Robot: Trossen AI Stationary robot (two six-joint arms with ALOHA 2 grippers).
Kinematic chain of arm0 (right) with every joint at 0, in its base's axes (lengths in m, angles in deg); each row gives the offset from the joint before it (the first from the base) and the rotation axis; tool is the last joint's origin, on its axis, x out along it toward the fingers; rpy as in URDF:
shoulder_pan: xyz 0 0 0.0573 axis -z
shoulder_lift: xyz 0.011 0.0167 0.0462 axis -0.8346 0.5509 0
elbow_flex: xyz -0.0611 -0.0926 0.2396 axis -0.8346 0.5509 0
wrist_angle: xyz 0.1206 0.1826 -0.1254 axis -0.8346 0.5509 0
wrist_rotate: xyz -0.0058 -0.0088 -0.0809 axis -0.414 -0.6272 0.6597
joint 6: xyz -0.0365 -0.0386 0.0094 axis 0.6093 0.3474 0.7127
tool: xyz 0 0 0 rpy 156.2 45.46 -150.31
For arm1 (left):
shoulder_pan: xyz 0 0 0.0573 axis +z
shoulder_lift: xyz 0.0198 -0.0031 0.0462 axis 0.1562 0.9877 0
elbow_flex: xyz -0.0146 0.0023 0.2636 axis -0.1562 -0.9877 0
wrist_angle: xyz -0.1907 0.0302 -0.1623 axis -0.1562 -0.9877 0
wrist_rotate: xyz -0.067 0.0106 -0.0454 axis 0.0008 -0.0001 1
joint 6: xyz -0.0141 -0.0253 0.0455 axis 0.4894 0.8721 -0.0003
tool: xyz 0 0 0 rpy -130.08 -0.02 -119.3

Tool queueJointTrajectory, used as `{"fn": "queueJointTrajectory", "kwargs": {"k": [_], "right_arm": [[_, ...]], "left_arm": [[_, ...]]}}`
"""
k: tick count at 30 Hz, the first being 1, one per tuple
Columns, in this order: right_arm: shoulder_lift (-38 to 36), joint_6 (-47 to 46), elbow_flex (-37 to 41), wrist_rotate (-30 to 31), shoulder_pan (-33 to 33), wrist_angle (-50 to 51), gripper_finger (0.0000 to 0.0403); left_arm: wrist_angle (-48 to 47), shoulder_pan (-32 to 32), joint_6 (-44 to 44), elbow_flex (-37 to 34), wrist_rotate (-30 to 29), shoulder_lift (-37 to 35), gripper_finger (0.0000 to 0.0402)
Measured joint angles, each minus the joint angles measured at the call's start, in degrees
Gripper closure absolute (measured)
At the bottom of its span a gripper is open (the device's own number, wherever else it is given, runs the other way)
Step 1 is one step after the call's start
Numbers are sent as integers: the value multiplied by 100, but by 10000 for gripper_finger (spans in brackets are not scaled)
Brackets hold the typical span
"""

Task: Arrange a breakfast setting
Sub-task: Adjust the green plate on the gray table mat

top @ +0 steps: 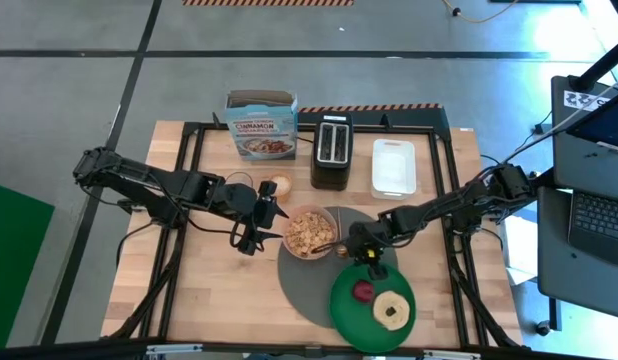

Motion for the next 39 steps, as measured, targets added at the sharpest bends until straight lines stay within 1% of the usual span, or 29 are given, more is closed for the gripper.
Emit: {"fn": "queueJointTrajectory", "kwargs": {"k": [12, 17, 34, 39], "right_arm": [[-2, -434, 0, 277, 61, -39, 402], [-2, -599, 0, 468, 61, -247, 403], [-2, -556, 0, 408, 52, -114, 402], [-2, -498, 0, 287, 50, -135, 397]], "left_arm": [[0, 0, 0, 1, 2, 0, 171], [-2, 0, 0, 2, 2, 0, 171], [-4, 0, 0, 0, 2, 0, 171], [-4, 0, 0, 0, 1, 0, 171]]}}
